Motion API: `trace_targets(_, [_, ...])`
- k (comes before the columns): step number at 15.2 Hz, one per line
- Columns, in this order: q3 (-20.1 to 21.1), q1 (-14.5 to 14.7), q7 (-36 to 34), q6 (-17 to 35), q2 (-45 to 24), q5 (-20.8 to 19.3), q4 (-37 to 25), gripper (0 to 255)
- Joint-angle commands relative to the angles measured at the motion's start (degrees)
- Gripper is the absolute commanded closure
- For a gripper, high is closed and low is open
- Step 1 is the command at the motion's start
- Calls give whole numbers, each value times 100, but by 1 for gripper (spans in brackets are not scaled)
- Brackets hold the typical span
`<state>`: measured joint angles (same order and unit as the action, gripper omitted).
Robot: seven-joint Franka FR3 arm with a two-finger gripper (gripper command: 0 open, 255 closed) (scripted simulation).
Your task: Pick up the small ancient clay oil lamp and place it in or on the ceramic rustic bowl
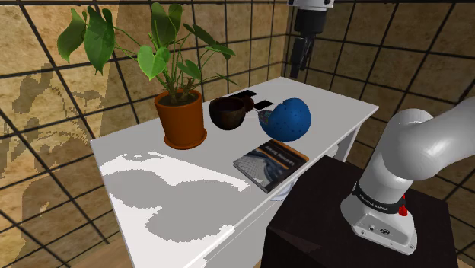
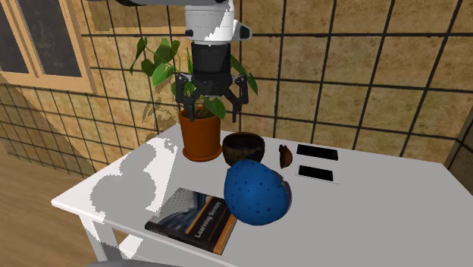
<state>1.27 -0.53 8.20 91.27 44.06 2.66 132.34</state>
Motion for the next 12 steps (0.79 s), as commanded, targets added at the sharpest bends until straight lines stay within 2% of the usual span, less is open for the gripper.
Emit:
trace_targets(1, [0,0,0,0,0,0,0,0])
trace_targets(12, [-723,-204,850,1525,-1814,-171,-255,0])
